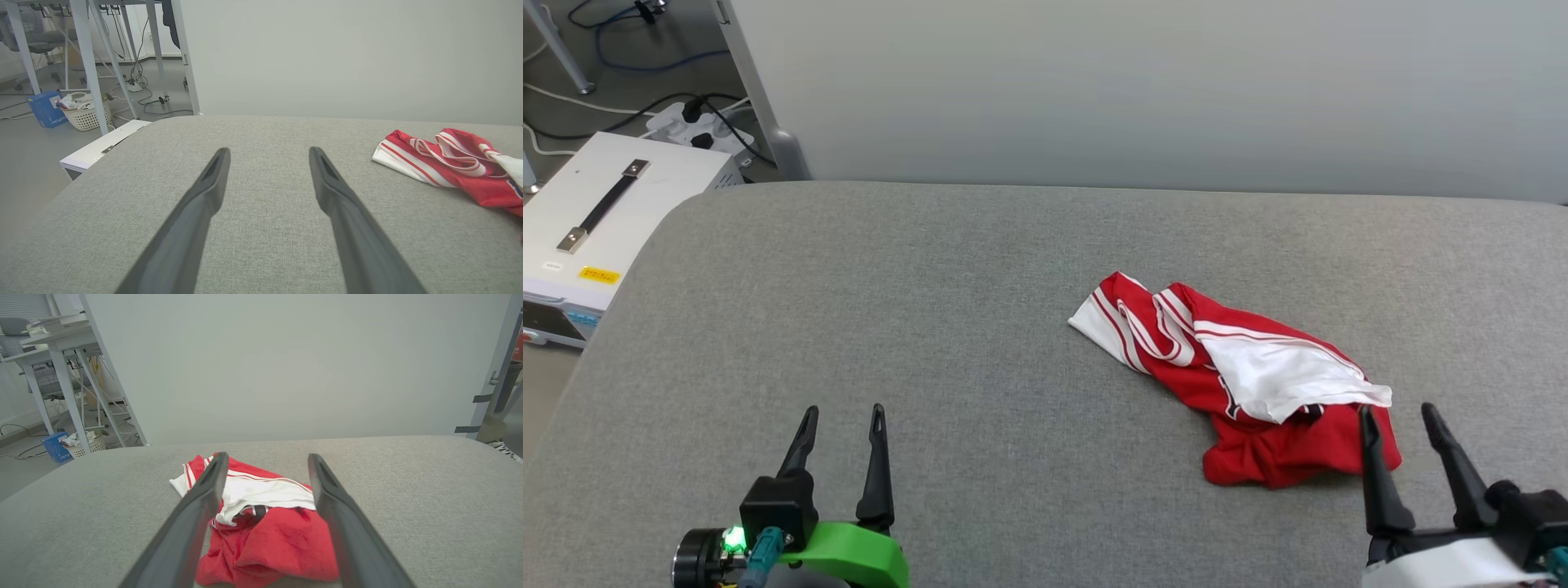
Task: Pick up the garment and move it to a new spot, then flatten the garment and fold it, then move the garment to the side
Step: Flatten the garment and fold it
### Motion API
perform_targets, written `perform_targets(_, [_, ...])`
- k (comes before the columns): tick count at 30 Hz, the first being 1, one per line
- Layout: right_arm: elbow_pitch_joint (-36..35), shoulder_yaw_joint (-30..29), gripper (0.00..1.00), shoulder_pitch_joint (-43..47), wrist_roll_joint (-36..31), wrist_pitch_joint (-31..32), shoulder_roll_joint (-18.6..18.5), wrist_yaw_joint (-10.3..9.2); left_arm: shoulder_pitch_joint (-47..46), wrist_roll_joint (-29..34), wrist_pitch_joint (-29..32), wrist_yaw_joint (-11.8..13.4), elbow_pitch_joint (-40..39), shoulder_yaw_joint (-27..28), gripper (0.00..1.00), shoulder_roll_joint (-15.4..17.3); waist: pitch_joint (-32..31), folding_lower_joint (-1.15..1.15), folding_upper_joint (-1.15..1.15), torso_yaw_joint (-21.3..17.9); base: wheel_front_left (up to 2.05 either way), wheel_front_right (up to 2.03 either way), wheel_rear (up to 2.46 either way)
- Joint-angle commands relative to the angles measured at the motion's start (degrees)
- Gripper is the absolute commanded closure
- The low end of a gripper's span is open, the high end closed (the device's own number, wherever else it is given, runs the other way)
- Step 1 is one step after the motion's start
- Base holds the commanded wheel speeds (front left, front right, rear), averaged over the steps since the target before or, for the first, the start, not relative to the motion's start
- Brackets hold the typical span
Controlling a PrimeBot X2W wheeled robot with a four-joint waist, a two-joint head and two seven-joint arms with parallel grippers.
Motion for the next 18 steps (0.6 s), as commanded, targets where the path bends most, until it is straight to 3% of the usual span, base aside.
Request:
perform_targets(1, [-0.8,-0.5,0.0,-2.0,0.8,-0.3,-0.4,-0.05,0.5,0.6,-0.3,-0.5,0.3,0.4,0.0,-0.5,0.3,0.0,0.0,0.0,0.0,0.0,0.0])
perform_targets(8, [-3.1,1.4,0.0,-12.6,2.3,-0.3,-9.4,-0.05,-1.2,2.1,-0.3,-1.2,0.5,1.0,0.0,-1.8,2.5,0.0,0.0,0.2,0.0,0.0,0.0])
perform_targets(11, [-0.8,7.0,0.0,-17.1,5.5,-0.3,-16.6,-0.05,-1.9,2.5,-0.3,-1.5,0.5,1.2,0.0,-2.2,3.3,0.0,0.0,0.2,0.0,0.0,0.0])
perform_targets(13, [1.3,13.9,0.0,-21.1,9.5,1.0,-24.0,-0.05,-2.5,2.8,-0.3,-1.7,0.6,1.3,0.0,-2.4,4.0,0.0,0.0,0.3,0.0,0.0,0.0])
perform_targets(18, [-0.1,29.7,0.0,-29.9,20.6,13.7,-38.6,-0.05,-3.5,3.2,-0.3,-2.0,0.5,1.8,0.0,-2.8,5.4,0.0,0.0,0.3,0.0,0.0,0.0])
